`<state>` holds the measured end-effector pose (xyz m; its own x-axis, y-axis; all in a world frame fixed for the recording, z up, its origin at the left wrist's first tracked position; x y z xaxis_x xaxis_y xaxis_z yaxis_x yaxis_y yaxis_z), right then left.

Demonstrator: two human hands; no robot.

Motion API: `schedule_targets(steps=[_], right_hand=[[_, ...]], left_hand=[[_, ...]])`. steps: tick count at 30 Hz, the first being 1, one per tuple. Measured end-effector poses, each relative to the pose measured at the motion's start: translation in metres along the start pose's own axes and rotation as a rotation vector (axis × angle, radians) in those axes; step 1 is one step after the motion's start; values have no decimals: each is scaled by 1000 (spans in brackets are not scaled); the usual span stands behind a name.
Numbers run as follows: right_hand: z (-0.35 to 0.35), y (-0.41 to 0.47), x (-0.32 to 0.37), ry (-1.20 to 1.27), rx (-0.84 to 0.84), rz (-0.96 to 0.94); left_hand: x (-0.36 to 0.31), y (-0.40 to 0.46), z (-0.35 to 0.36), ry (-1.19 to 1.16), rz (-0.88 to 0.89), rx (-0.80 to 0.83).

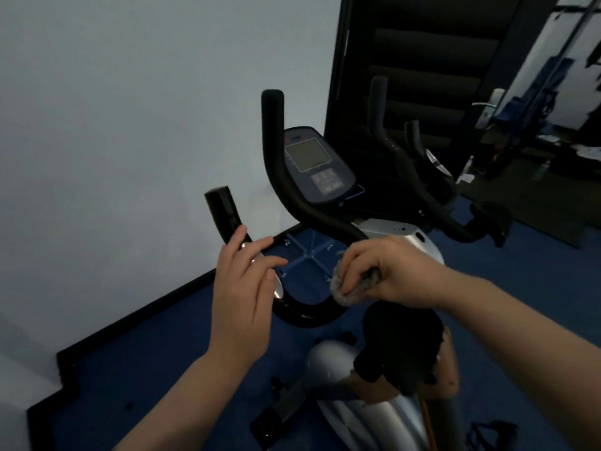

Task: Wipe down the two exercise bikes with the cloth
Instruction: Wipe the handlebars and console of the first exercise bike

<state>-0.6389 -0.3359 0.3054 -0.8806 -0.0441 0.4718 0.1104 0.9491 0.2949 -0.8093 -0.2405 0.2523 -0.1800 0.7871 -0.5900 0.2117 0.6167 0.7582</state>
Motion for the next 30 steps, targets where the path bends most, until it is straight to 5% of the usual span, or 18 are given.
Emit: schedule_targets(steps=[6,13,22,27,30], right_hand=[[31,-5,36,140,54,-125],[4,-14,-10,40,-149,60],[9,8,-3,95,38,-22],[-45,80,-16,384,-436,77],[-32,120,-8,281,-409,38]], left_hand=[[-1,-3,4,-11,14,-41],[-4,-5,4,-12,-21,-67],[-27,5,14,111,-179,-140],[-28,57,13,347,-197,-237],[-21,66,23,597,-262,-158]])
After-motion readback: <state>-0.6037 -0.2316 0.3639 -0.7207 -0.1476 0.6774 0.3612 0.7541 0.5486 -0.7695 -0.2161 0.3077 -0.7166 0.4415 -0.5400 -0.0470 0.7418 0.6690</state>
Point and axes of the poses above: each hand's wrist, its own y-axis towards the middle knuckle, its own z-axis out of the palm, x = y × z, the point moved 6 cm from there along y, towards the middle knuckle, and after that the axes turned 15 degrees about -x, right-handed, at the moved point
